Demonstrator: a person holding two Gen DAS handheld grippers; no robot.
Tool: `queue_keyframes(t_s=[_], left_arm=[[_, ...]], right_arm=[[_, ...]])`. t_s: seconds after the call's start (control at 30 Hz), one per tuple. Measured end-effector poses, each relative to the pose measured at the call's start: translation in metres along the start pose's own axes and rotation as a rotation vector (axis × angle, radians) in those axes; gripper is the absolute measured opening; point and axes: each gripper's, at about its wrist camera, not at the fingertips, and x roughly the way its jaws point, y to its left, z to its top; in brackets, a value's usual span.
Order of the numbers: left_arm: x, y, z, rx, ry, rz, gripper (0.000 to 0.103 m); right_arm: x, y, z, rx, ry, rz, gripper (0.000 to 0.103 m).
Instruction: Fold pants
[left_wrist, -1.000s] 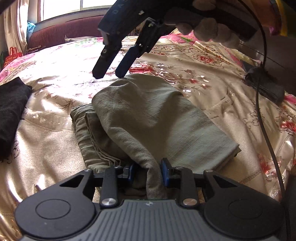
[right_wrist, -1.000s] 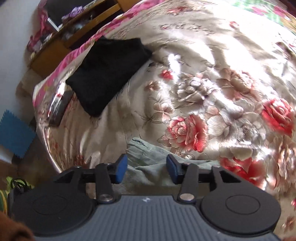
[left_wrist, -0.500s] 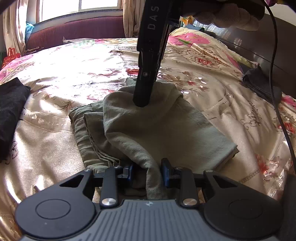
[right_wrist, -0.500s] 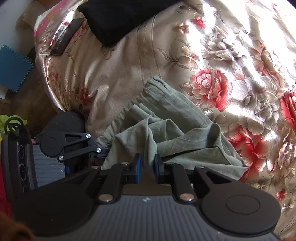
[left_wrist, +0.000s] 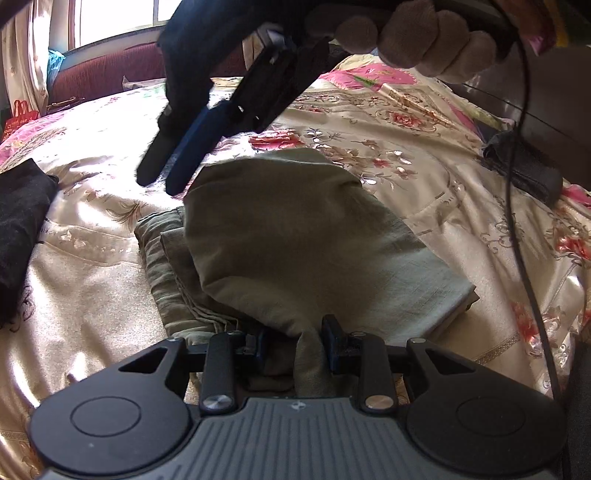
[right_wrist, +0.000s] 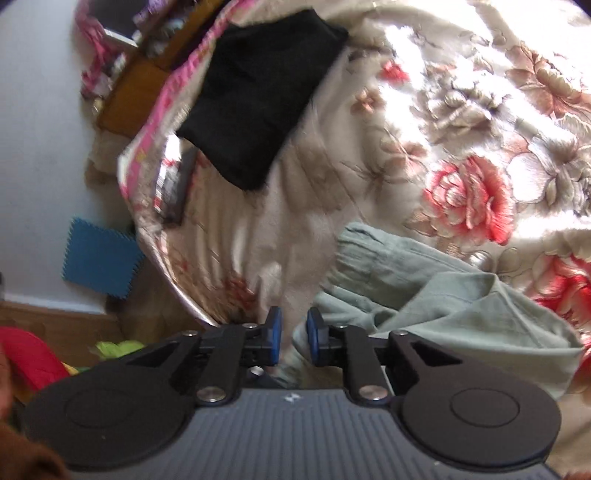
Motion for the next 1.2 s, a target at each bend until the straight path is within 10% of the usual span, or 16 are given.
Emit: queue_keyframes(t_s=[0.3, 0.47, 0.87, 1.0, 1.2], left_arm=[[0.001, -0.004, 0.0, 0.012, 0.0, 0.013, 0.043], [0.001, -0.002, 0.0, 0.005, 0.002, 0.006, 0.044], [0.001, 0.007, 0.0, -0.025, 0.001, -0.026, 0.045], [0.002, 0.005, 0.0, -0.018, 0.002, -0.022, 0.045], [0.002, 0.004, 0.0, -0.015, 0.002, -0.022, 0.046]], right_arm=[[-0.013, 0.008, 0.013, -0.168, 0.004, -0.317, 0.01], [0.019, 0.018, 0.027, -0.42, 0.24, -0.502, 0.027], [0.065, 0.025, 0.017, -0.592, 0.552, -0.549, 0.047], [0.083, 0.028, 0.01, -0.671, 0.596, -0.584, 0.044], [0.082, 0.038, 0.01, -0.671, 0.581, -0.621, 0.005]])
